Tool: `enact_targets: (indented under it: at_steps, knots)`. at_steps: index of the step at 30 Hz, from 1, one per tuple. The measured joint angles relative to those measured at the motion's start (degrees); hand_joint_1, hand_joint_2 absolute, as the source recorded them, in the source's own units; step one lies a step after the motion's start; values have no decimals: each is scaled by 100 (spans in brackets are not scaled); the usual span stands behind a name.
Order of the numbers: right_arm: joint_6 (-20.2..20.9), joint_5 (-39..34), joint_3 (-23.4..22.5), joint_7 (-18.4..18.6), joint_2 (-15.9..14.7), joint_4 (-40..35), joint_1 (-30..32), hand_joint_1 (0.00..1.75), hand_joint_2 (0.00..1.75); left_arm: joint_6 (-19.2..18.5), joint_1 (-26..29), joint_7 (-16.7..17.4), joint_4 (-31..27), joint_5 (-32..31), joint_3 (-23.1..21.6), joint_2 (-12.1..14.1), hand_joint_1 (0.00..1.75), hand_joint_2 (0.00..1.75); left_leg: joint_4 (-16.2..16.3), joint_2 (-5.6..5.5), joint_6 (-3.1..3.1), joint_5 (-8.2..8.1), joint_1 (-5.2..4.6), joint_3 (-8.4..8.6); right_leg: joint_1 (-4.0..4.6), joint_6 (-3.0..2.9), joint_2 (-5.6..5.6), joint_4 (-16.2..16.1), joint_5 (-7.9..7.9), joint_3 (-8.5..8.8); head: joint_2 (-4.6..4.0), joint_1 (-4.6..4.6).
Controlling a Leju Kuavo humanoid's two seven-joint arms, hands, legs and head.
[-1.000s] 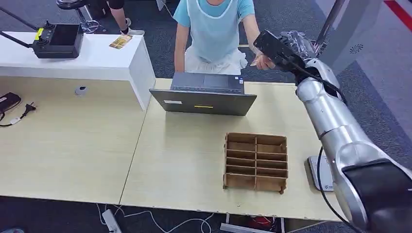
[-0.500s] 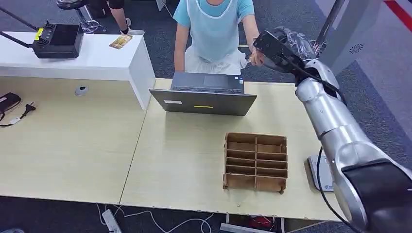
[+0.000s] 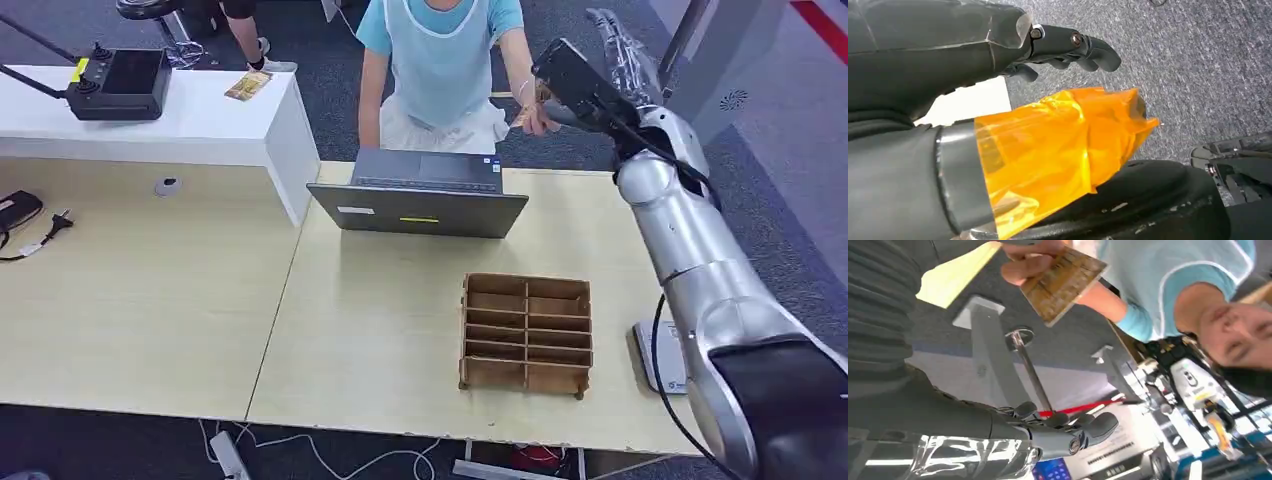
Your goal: Pass the card to the sensor for recognition and then transmit it.
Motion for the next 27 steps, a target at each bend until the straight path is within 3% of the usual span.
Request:
enact_targets:
  at_steps: [8, 13, 18, 27]
  knots:
    - [-372, -472, -282, -341, -234, -1622, 930, 0, 175, 28, 11, 0, -2, 103, 2, -2, 0, 0, 0, -1, 0, -1, -1, -1, -1, 0, 0, -1, 0, 0, 0, 7]
    - [-393, -1037, -481, -573, -321, -2700, 1613, 0, 175, 74, 15, 17, 0, 166, 4, -2, 0, 0, 0, -1, 1, -2, 0, -1, 0, 0, -1, -1, -1, 1, 0, 7]
    - [-40, -1915, -642, -715, -356, -3614, 2269, 0, 175, 118, 25, 52, -2, 201, 13, -2, 0, 0, -1, -1, 1, -3, 0, -1, 0, 0, 0, -1, -1, 0, 0, 4]
    - [1282, -4697, -837, -644, -452, -4434, 3347, 0, 175, 179, 30, 33, 0, 308, 94, -4, 0, 0, -1, -1, 1, -4, 0, -1, 0, 0, -2, -3, -1, 1, 0, 4]
